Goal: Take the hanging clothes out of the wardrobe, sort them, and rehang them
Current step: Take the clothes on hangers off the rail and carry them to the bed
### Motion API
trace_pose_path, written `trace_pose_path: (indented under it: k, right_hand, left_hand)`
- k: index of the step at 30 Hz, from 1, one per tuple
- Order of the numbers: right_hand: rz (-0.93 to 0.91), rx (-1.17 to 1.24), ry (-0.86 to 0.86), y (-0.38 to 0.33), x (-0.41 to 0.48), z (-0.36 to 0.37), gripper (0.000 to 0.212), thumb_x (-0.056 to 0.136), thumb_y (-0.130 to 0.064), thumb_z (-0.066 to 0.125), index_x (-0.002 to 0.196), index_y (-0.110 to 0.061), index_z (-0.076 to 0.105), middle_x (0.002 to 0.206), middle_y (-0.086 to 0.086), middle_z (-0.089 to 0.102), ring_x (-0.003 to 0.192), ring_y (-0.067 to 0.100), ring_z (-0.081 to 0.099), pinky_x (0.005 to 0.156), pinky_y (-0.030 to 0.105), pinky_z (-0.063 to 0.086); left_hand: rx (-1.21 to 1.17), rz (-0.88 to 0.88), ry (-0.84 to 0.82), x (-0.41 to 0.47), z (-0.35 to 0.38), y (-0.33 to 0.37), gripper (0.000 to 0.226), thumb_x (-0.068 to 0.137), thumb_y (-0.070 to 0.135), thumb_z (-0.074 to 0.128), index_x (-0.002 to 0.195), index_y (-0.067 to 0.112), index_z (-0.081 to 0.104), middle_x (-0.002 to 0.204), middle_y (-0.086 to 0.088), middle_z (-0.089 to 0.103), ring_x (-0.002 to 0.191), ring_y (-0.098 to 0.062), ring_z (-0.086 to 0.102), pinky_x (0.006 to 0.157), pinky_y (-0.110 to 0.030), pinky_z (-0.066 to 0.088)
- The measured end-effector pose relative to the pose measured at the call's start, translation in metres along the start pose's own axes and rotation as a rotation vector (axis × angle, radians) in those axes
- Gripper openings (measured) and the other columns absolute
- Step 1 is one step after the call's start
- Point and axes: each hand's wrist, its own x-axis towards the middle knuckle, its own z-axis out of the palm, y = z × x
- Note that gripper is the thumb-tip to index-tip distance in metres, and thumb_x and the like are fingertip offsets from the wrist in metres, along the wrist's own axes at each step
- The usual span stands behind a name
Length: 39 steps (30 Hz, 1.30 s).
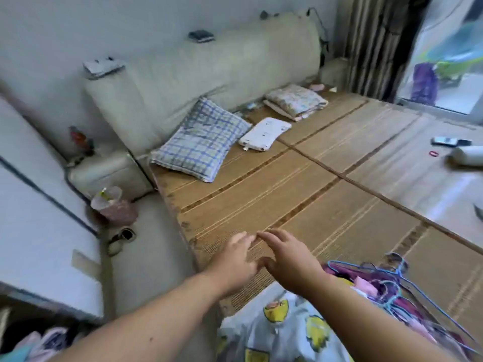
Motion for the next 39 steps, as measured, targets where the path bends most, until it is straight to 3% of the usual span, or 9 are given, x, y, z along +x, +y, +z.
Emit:
trace_pose_path:
  k: [3,6,13,16,21,28,32,39]
  right_hand:
    - [-0.181,-0.025,0.000,-0.087,0.030,-0.003,0.062,0.086,-0.038,0.055,0.143,-0.036,0.032,0.145,-0.006,0.038,0.131,0.018,0.039,0.107,0.035,0.036]
    - [-0.308,-0.028,0.011,-0.169,0.049,0.001,0.061,0.086,-0.041,0.055,0.142,-0.039,0.030,0.145,-0.010,0.037,0.131,0.016,0.039,0.106,0.033,0.036]
    - [-0.691,0.023,0.011,-0.401,0.058,0.029,0.060,0.087,-0.042,0.054,0.143,-0.038,0.032,0.148,-0.006,0.034,0.132,0.019,0.039,0.107,0.034,0.035]
    - [-0.823,0.042,0.026,-0.485,0.048,0.035,0.059,0.088,-0.043,0.053,0.142,-0.040,0.030,0.150,-0.007,0.031,0.133,0.018,0.038,0.108,0.034,0.034]
    - [-1.041,0.128,0.036,-0.604,0.031,0.026,0.056,0.087,-0.045,0.053,0.139,-0.041,0.034,0.148,-0.007,0.034,0.130,0.016,0.043,0.107,0.033,0.037]
    - [-1.250,0.328,0.017,-0.738,0.027,0.011,0.056,0.087,-0.044,0.056,0.139,-0.037,0.037,0.145,-0.008,0.035,0.129,0.016,0.043,0.105,0.039,0.040]
    - [-1.375,0.398,-0.012,-0.806,0.040,-0.001,0.057,0.087,-0.047,0.055,0.139,-0.037,0.037,0.138,-0.005,0.041,0.121,0.020,0.049,0.102,0.040,0.041]
    - [-1.492,0.542,-0.086,-0.917,0.076,-0.027,0.051,0.089,-0.039,0.056,0.137,-0.031,0.043,0.134,0.002,0.051,0.117,0.022,0.053,0.095,0.030,0.042]
  left_hand:
    - [-0.056,-0.070,0.172,-0.053,-0.063,-0.042,0.066,0.088,0.043,0.058,0.146,0.023,0.032,0.156,-0.001,0.020,0.142,-0.015,0.023,0.113,-0.025,0.021]
    - [-0.021,-0.149,0.343,-0.110,-0.116,-0.082,0.067,0.085,0.048,0.058,0.144,0.028,0.034,0.155,0.000,0.023,0.141,-0.016,0.025,0.115,-0.033,0.024]
    - [0.087,-0.401,0.766,-0.279,-0.224,-0.178,0.065,0.084,0.040,0.060,0.142,0.028,0.036,0.152,0.002,0.030,0.141,-0.013,0.024,0.114,-0.034,0.025]
    - [0.172,-0.507,0.895,-0.348,-0.260,-0.199,0.064,0.086,0.043,0.057,0.144,0.031,0.031,0.156,0.002,0.020,0.143,-0.016,0.018,0.115,-0.039,0.023]
    - [0.347,-0.684,1.151,-0.445,-0.314,-0.216,0.064,0.082,0.050,0.055,0.141,0.039,0.030,0.157,0.005,0.007,0.143,-0.021,0.016,0.116,-0.035,0.020]
    - [0.868,-0.928,1.289,-0.536,-0.389,-0.212,0.061,0.076,0.052,0.053,0.134,0.037,0.041,0.154,0.002,0.025,0.142,-0.019,0.019,0.117,-0.038,0.018]
    - [1.123,-1.003,1.319,-0.561,-0.426,-0.196,0.056,0.070,0.041,0.070,0.123,0.030,0.057,0.144,-0.004,0.045,0.139,-0.027,0.032,0.110,-0.042,0.014]
    - [1.324,-1.260,1.425,-0.587,-0.503,-0.175,0.059,0.078,0.045,0.057,0.134,0.029,0.048,0.151,-0.004,0.034,0.144,-0.022,0.015,0.114,-0.042,0.009]
